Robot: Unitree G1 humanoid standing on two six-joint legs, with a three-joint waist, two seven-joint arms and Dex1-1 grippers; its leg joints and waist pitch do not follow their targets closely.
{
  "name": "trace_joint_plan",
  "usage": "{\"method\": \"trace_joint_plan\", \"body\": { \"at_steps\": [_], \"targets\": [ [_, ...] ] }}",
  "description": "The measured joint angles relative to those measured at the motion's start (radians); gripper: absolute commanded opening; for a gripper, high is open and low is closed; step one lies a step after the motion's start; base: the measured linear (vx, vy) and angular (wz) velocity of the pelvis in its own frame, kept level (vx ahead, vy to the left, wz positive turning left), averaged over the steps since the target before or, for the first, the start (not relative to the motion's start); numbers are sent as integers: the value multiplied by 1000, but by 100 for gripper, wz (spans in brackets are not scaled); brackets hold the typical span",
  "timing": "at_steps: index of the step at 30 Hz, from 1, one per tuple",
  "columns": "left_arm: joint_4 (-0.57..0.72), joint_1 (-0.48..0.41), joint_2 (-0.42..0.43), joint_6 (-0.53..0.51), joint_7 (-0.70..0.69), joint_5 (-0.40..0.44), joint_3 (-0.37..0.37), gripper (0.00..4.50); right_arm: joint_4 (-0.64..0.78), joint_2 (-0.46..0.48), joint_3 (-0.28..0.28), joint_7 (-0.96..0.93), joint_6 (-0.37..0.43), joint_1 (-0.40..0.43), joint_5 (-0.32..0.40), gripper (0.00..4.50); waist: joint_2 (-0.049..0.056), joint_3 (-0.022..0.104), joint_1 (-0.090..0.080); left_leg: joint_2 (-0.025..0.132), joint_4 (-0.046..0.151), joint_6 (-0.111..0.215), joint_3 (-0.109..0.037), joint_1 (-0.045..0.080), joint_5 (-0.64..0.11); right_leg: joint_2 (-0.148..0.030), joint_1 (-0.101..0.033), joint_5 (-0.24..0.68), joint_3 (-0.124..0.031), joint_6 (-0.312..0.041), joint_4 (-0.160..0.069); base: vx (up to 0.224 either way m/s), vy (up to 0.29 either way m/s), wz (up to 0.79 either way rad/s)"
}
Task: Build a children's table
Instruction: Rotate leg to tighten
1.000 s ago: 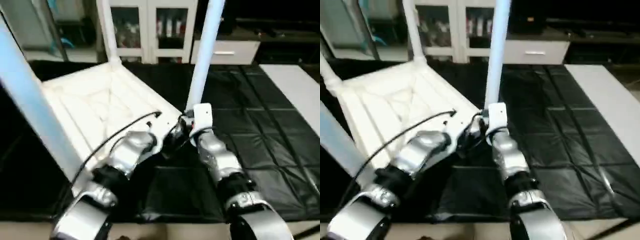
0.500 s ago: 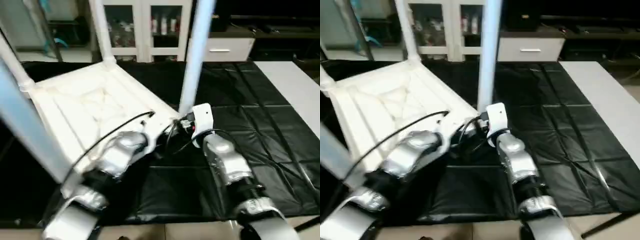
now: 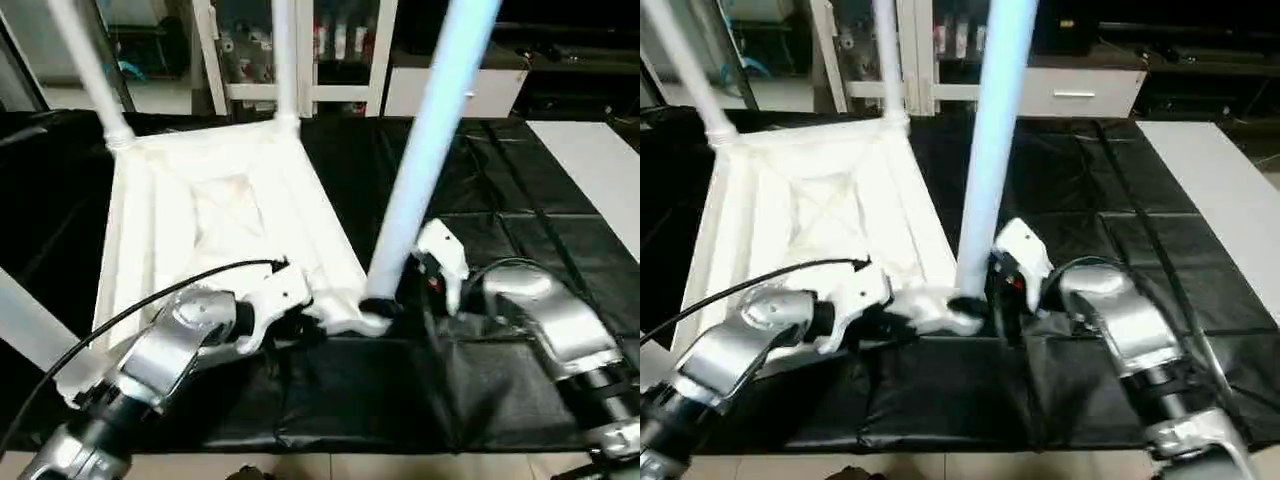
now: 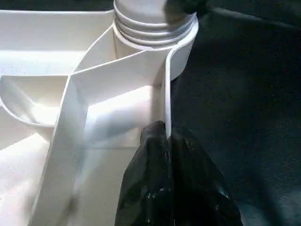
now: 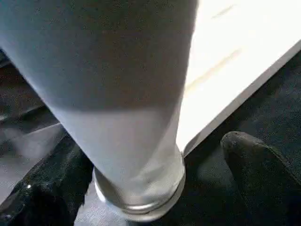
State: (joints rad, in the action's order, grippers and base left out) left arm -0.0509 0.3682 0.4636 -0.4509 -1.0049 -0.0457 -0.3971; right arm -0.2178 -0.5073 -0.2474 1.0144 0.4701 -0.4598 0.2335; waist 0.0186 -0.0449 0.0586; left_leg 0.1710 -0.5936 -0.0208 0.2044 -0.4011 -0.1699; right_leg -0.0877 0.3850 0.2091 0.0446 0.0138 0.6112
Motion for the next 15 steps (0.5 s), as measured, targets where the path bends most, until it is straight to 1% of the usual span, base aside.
{"method": "trace_joint_plan", "body": {
  "at_steps": [2, 9, 15],
  "targets": [
    [9, -4, 0, -6, 0, 0, -3, 0, -5, -9, -5, 21, 11, -6, 0, 445, -1, 0, -1, 0, -1, 0, 0, 0, 0, 0, 0, -1, -1, -1, 0, 0, 0, 0],
    [8, -2, 1, -10, 0, 0, -3, 0, -51, -5, -20, 41, 9, -35, -1, 445, -3, 0, -2, 0, -2, 0, 0, 0, 0, 0, 0, -1, -1, -1, 1, 0, 0, 0],
    [7, 0, -1, -15, 1, 1, -3, 0, -52, -5, -25, 59, 9, -35, -9, 445, -4, 0, -2, 0, -3, 0, 0, 0, 0, 0, 0, -1, -1, -2, 2, 0, 0, 0]
  ]
}}
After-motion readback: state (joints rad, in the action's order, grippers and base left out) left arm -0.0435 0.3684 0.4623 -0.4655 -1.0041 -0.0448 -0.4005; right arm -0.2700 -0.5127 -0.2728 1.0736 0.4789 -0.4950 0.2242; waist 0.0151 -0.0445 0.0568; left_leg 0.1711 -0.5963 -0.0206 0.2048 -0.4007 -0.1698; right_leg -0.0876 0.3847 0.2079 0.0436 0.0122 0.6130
